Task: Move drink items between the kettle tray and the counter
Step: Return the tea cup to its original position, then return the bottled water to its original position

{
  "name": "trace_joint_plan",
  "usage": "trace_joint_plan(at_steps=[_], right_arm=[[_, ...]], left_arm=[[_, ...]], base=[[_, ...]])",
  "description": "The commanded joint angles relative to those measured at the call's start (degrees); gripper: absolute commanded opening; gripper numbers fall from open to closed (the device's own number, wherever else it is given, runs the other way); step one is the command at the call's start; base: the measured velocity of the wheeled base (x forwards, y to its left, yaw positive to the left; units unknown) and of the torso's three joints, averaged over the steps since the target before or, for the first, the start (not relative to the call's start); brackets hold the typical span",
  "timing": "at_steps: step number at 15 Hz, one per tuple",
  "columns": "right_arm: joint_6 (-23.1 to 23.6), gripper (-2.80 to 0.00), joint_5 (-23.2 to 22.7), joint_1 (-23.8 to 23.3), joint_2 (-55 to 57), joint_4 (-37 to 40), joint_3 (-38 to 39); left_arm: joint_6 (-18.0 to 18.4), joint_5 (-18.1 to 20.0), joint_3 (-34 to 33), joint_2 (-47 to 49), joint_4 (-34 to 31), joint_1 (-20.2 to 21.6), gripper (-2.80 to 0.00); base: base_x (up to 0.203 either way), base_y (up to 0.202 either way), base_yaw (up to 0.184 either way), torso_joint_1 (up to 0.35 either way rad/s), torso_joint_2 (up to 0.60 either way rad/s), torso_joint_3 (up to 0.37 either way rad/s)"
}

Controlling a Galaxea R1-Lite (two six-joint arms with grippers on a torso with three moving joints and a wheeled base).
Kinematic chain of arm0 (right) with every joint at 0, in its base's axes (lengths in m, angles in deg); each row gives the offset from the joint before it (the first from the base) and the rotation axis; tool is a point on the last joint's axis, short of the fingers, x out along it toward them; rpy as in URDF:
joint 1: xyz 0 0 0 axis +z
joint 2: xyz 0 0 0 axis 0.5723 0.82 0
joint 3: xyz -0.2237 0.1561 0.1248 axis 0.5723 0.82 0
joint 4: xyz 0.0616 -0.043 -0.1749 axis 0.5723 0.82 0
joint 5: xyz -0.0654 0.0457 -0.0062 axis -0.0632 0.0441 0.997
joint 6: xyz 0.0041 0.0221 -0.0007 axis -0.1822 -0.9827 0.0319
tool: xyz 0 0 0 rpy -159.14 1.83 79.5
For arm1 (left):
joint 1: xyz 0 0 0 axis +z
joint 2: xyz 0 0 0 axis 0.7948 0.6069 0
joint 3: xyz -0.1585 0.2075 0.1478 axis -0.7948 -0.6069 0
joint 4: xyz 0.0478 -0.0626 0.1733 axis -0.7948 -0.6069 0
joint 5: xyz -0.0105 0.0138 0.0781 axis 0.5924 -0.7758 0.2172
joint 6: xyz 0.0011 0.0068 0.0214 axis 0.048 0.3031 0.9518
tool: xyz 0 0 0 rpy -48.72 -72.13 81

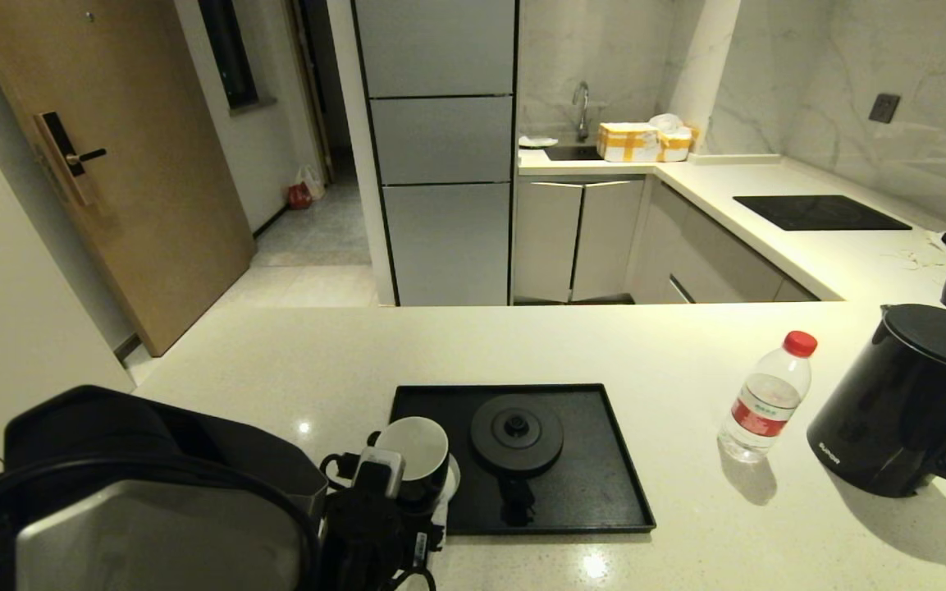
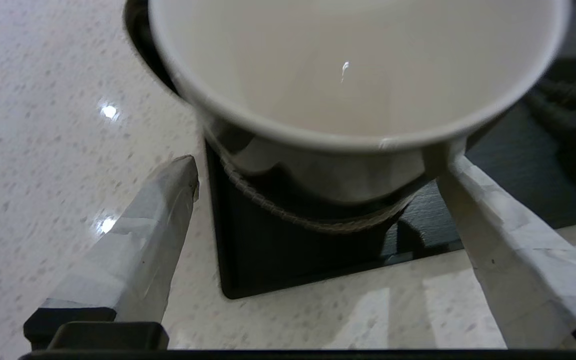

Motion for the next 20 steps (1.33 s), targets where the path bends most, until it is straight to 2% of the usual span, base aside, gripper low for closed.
trace_joint_plan(at_steps=[1,20], right_arm=[[0.01,-2.80,-0.02,0.02,0.06,0.00,0.09],[0.01,-2.80,-0.02,0.02,0.06,0.00,0.09]], left_arm=[[-0.15,-0.19,-0.32,0.09,0.48,-0.21,0.00],[-2.17,-1.32,-1.91,4.42,0.48,-2.94,0.00]], base=[[0.000,0.000,0.000,0.000,0.00,0.000],[0.000,0.000,0.000,0.000,0.00,0.000]])
